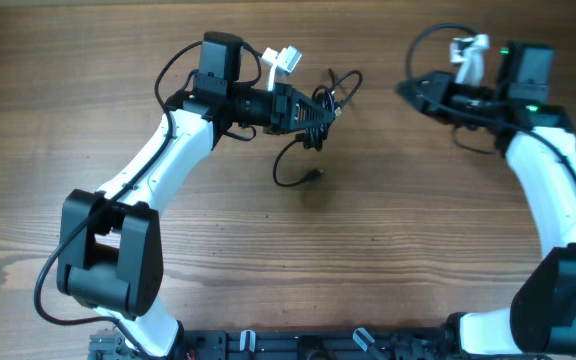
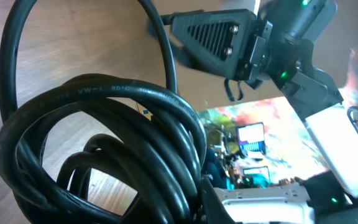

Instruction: Untangle cables

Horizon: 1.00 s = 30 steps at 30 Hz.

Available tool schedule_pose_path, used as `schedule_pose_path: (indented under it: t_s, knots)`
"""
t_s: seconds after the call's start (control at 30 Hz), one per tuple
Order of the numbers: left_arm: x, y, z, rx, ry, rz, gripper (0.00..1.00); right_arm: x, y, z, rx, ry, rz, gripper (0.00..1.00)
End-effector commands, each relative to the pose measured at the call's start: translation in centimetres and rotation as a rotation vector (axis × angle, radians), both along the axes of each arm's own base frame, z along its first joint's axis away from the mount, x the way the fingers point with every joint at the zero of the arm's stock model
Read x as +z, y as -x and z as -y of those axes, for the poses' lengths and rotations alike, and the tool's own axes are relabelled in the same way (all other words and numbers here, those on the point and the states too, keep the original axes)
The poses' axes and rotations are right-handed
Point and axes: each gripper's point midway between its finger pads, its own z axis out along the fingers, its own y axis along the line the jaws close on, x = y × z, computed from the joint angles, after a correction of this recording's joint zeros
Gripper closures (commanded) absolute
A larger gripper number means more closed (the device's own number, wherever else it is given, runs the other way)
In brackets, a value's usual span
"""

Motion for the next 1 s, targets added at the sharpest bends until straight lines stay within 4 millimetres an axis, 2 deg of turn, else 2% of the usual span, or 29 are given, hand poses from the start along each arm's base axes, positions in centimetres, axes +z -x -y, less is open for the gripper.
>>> schedule_pose_path:
  t_s: [0.0,0.17,0.37,0.6,0.87,0.9,0.93,0.97]
  knots:
    - [2.2,1.2,0.1,-0.074,0.073,0.036,0.96,0.9,0.8,-4.1,0.062,-0.110,-0.060,0.59]
    - [2.2,1.3,0.2,-0.077,0.073,0.037,0.96,1.5,0.5,-6.4,0.116,-0.159,-0.035,0.57]
    - [1.9,1.0,0.2,-0.061,0.059,0.044,0.96,2.7,0.8,-7.3,0.159,-0.214,-0.026,0.56]
    - [1.9,0.9,0.2,-0.057,0.056,0.045,0.96,1.2,1.6,-8.4,0.153,-0.180,-0.091,0.57]
    - [1.9,0.9,0.2,-0.057,0.056,0.045,0.96,0.6,1.4,-8.5,0.113,-0.159,-0.121,0.77]
    - [1.9,0.9,0.2,-0.057,0.056,0.045,0.96,0.6,1.4,-8.5,0.109,-0.156,-0.121,0.81]
    - [1.8,0.8,0.2,-0.052,0.051,0.046,0.96,0.5,1.1,-8.2,0.094,-0.144,-0.116,0.94]
    - [1.7,0.8,0.2,-0.050,0.049,0.046,0.96,0.5,0.9,-8.0,0.087,-0.142,-0.110,0.96]
